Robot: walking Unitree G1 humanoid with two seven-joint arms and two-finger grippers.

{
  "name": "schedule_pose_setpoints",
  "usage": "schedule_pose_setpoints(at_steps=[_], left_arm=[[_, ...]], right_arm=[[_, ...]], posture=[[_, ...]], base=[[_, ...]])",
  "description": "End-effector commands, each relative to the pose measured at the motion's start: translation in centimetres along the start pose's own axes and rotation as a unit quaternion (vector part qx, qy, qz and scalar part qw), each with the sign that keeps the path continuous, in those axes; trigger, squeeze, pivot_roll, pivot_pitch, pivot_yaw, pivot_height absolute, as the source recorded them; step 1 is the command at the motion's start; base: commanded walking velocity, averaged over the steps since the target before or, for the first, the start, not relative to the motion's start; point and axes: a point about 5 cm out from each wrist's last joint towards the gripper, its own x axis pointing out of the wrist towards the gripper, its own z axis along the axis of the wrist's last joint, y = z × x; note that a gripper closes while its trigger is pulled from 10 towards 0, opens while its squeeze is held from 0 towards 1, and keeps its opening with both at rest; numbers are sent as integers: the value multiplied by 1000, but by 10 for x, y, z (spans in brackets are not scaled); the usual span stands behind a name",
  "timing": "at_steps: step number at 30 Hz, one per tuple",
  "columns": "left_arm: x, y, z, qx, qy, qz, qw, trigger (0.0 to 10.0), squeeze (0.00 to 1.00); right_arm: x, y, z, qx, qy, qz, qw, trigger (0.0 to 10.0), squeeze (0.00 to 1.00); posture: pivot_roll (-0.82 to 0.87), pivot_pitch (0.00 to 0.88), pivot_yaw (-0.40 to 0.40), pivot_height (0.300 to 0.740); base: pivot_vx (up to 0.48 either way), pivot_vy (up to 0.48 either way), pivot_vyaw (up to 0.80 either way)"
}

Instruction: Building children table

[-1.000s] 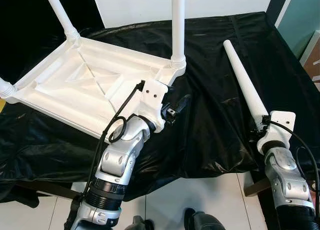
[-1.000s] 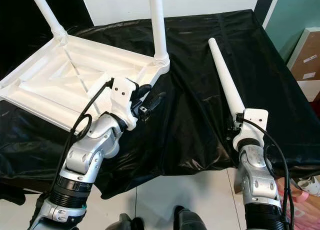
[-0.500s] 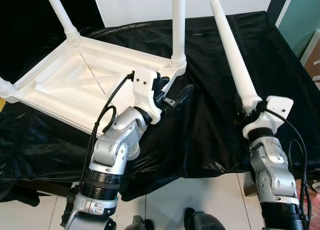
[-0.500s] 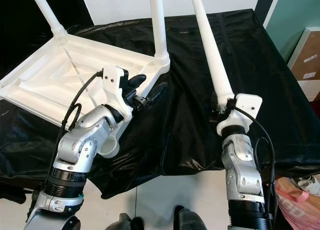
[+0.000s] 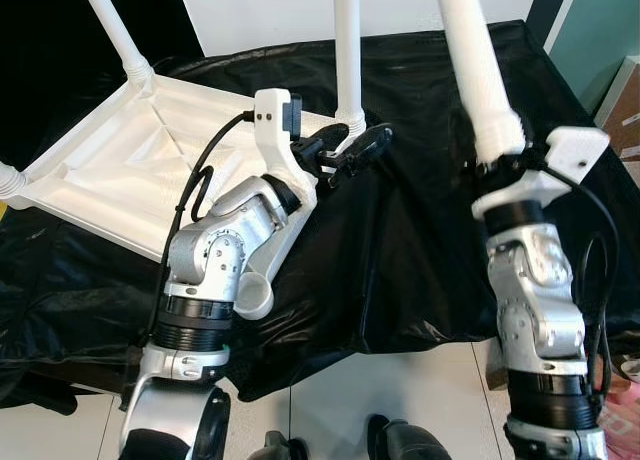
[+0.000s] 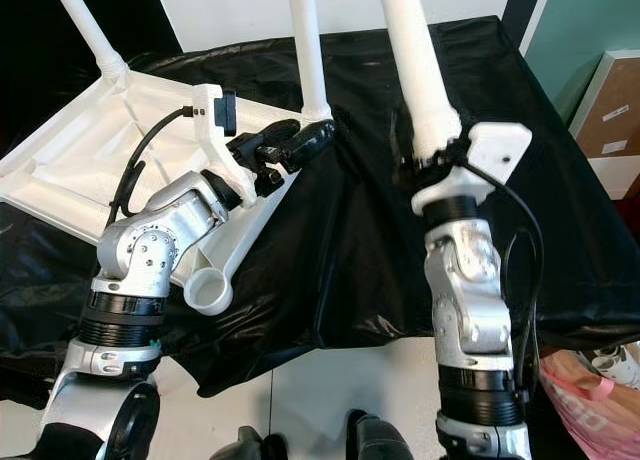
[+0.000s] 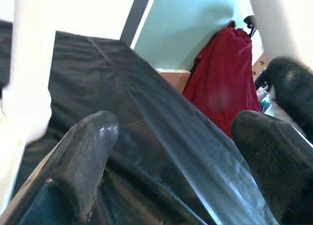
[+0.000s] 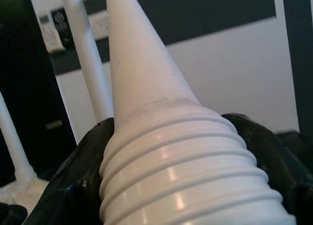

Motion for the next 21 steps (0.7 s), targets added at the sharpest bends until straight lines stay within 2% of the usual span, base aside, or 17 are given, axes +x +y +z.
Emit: schedule_pose_setpoints(at_steps=[1,2,3,5,6,11,13,15,19,21], left_arm=[[-1,-15,7,-1,-10,-176,984,10000,0],[-1,-15,7,-1,-10,-176,984,10000,0],[0,-11,18,-24,-29,-181,983,10000,0],[0,-11,18,-24,-29,-181,983,10000,0],[-1,-7,29,-46,-46,-189,980,10000,0],[-3,-2,38,-63,-56,-203,976,10000,0],[-7,4,50,-94,-72,-227,967,10000,0],[-7,6,51,-108,-72,-232,964,10000,0],[-7,6,51,-108,-72,-232,964,10000,0],[-5,11,52,-132,-76,-232,961,10000,0]], right_arm=[[6,6,12,0,-31,23,999,10000,0],[6,6,12,0,-31,23,999,10000,0],[12,9,19,-3,-47,37,998,10000,0],[12,9,19,-3,-47,37,998,10000,0],[17,12,24,-5,-60,51,997,10000,0],[20,16,28,-5,-66,73,995,10000,0],[20,26,28,-5,-62,113,992,10000,0],[18,30,25,-4,-55,129,990,10000,0],[18,30,25,-4,-55,129,990,10000,0],[14,36,20,-2,-38,155,987,10000,0]], posture=[[-158,153,72,740],[-158,153,72,740],[-152,151,74,740],[-152,151,74,740],[-148,153,74,740],[-139,157,73,740],[-137,162,72,740],[-139,163,71,740],[-139,163,71,740],[-144,168,71,740]], base=[[0,0,0],[0,0,0],[0,0,0],[0,0,0],[0,0,0],[0,0,0],[0,0,0],[0,0,0],[0,0,0],[0,0,0]])
